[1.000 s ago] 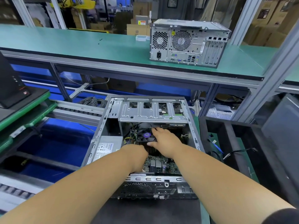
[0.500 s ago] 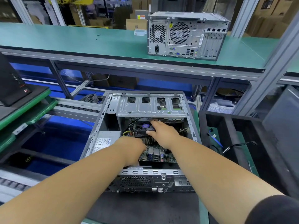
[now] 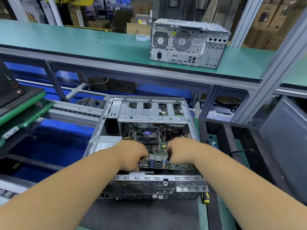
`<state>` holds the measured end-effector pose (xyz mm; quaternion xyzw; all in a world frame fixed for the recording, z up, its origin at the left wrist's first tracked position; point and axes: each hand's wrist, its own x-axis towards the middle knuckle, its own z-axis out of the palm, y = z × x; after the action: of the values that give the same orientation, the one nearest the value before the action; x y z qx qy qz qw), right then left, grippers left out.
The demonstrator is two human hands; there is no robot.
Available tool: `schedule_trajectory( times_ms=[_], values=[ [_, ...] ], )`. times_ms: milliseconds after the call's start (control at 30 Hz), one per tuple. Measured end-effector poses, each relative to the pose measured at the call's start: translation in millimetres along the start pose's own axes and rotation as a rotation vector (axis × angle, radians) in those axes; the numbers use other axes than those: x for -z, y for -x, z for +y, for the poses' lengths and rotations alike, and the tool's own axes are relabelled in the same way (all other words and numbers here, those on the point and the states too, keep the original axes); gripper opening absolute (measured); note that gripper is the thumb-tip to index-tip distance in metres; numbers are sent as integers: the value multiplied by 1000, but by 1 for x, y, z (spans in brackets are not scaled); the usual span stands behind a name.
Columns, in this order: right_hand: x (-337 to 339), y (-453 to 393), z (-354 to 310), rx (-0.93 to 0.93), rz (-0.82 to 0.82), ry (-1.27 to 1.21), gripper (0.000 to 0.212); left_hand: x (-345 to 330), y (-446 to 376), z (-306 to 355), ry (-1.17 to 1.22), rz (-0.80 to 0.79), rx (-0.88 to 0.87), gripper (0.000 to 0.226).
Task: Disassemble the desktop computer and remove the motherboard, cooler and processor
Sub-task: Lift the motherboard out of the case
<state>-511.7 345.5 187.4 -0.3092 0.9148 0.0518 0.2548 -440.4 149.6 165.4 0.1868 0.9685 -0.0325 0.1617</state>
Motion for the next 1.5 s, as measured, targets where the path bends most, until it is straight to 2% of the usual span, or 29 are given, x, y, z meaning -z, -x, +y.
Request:
schedule_trajectory(
  times_ms=[67, 133, 233, 333, 433, 500, 567, 700, 867, 1133, 1333, 1400, 1500],
  values=[
    [-5, 8, -1, 12, -164, 62, 57, -3, 2, -3, 47, 46, -3, 20],
    [-12, 11, -1, 7, -130, 176, 64, -5, 4, -7, 101, 88, 1, 21],
    [-20, 16, -2, 2, 19, 312, 48, -3, 7, -12, 202, 103, -12, 20],
    [-19, 21, -1, 39, 73, 351, 25, 0, 9, -12, 242, 75, -44, 19],
    [-18, 26, 5, 72, 105, 294, 20, 4, 10, -12, 296, 40, -61, 19],
    [-18, 26, 9, 75, 127, 227, 28, 7, 12, -14, 357, 44, -48, 20],
    [-16, 26, 12, 70, 139, 183, 38, 10, 12, -16, 426, 70, -31, 21],
    [-13, 25, 13, 53, 178, 126, 35, 17, 16, -19, 516, 150, -7, 21],
    [-7, 26, 12, 26, 182, 96, 48, 27, 19, -29, 637, 226, -8, 17],
    [-6, 37, -6, -23, 201, 59, 32, 19, 28, -22, 628, 287, -20, 17],
    [-12, 45, -20, -88, 187, 98, 26, 11, 39, -18, 443, 281, -29, 36],
    [-14, 47, -18, -99, 198, 35, 29, 13, 41, -16, 450, 332, -17, 37],
    [-16, 50, -15, -121, 218, -111, 47, 21, 44, -18, 499, 412, -9, 37]
  ],
)
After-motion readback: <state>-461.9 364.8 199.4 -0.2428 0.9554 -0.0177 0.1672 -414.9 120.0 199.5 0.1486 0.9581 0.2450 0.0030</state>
